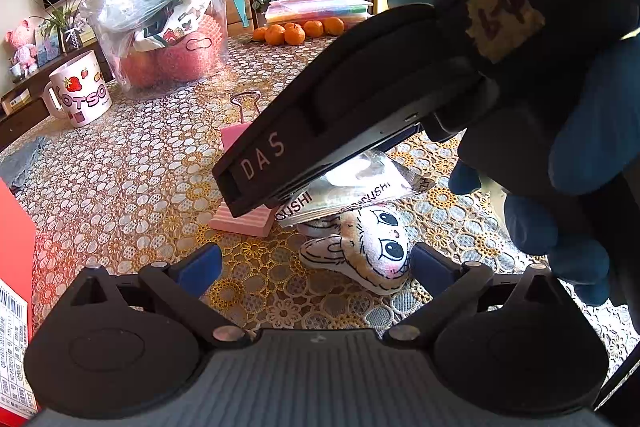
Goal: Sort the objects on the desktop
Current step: 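Close the left gripper on the white cartoon-face plush while the right gripper grasps the silver ZHOUSHI packet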
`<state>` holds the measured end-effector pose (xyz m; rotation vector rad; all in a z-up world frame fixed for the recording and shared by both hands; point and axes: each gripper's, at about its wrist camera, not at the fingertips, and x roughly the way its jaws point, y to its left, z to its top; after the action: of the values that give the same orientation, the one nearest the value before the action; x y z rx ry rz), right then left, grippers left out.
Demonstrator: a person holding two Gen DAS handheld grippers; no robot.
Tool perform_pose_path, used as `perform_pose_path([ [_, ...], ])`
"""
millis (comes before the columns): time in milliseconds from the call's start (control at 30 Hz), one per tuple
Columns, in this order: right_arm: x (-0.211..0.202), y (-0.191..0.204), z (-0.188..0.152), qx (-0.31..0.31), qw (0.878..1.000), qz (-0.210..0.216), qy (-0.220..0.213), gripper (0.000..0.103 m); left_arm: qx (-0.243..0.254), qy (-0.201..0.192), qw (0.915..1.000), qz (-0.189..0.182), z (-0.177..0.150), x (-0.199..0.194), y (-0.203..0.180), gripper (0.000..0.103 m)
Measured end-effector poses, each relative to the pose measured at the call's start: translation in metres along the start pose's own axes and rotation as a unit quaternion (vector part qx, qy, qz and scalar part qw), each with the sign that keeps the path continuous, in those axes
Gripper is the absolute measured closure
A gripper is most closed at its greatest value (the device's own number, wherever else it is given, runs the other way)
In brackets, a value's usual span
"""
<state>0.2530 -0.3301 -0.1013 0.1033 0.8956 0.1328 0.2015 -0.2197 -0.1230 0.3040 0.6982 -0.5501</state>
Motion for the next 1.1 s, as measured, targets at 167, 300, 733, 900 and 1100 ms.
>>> perform_pose_path([
  [167,0.0,0.0,0.0,0.001,1.0,-0.001,-0.003,0.03,-0.008,-0.002,0.9999,-0.014,0.002,0.0,0.0,0.016],
  [300,-0.002,0.001,-0.002,-0.004,1.0,-0.004,-0.009,0.035,-0.004,-0.007,0.9995,-0.031,0.002,-0.003,-0.004,0.036],
  [733,-0.011,0.009,-0.004,-0.023,1.0,-0.011,-0.016,0.048,-0.013,0.0,0.9988,-0.046,0.002,-0.01,-0.006,0.055],
  [900,-0.021,0.01,-0.007,-0.023,0.999,-0.011,-0.021,0.049,-0.022,-0.003,0.9986,-0.049,0.0,-0.021,-0.002,0.055],
  [1100,-0.037,0.014,-0.009,-0.026,0.999,-0.006,-0.028,0.049,-0.028,-0.006,0.9986,-0.043,-0.002,-0.039,0.002,0.055],
])
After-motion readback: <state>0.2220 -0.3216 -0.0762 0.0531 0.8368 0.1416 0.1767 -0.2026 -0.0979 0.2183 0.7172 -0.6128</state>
